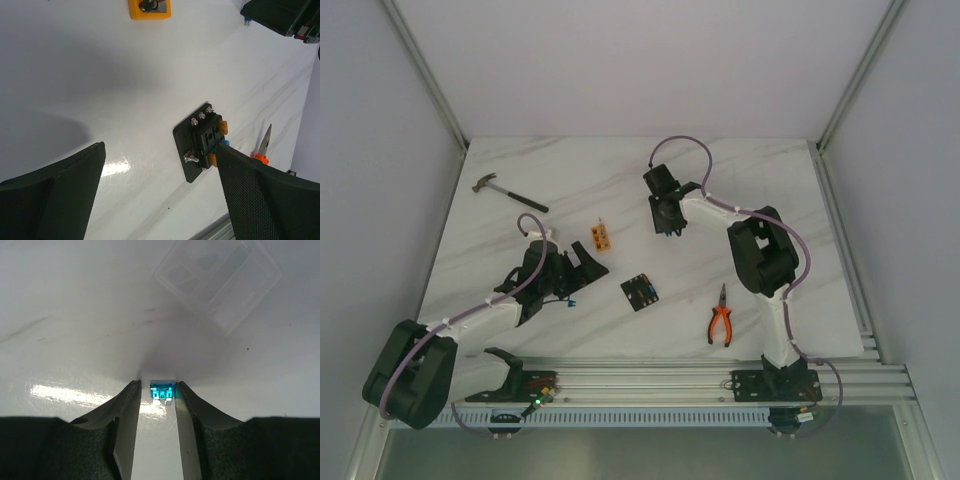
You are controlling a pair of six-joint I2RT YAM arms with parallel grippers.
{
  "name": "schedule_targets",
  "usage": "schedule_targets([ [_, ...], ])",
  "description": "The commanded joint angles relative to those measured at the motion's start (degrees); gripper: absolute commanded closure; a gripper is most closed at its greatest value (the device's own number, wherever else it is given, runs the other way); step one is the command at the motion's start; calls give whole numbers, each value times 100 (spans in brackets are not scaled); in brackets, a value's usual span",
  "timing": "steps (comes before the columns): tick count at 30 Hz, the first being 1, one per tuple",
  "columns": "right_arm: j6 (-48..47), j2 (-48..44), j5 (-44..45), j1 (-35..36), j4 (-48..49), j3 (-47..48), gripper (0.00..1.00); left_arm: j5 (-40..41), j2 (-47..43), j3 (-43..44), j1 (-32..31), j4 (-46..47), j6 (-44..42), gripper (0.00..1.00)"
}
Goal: Snap on the fuse box
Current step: Pick up the fuse from the center of the board.
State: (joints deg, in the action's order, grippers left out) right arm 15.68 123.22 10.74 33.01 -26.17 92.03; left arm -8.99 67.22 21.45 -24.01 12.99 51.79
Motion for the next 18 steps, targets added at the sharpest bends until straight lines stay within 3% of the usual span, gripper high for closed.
schedule_targets([
  [1, 119, 327, 158, 20, -368, 25, 61, -78, -103, -62, 33, -62, 15, 0],
  [8, -171, 311, -96, 7, -444, -19, 62, -92, -98, -38, 30, -56, 14, 0],
  [18, -298, 218, -123, -3, -496, -71, 76, -152, -198, -14, 28, -48, -26, 0],
])
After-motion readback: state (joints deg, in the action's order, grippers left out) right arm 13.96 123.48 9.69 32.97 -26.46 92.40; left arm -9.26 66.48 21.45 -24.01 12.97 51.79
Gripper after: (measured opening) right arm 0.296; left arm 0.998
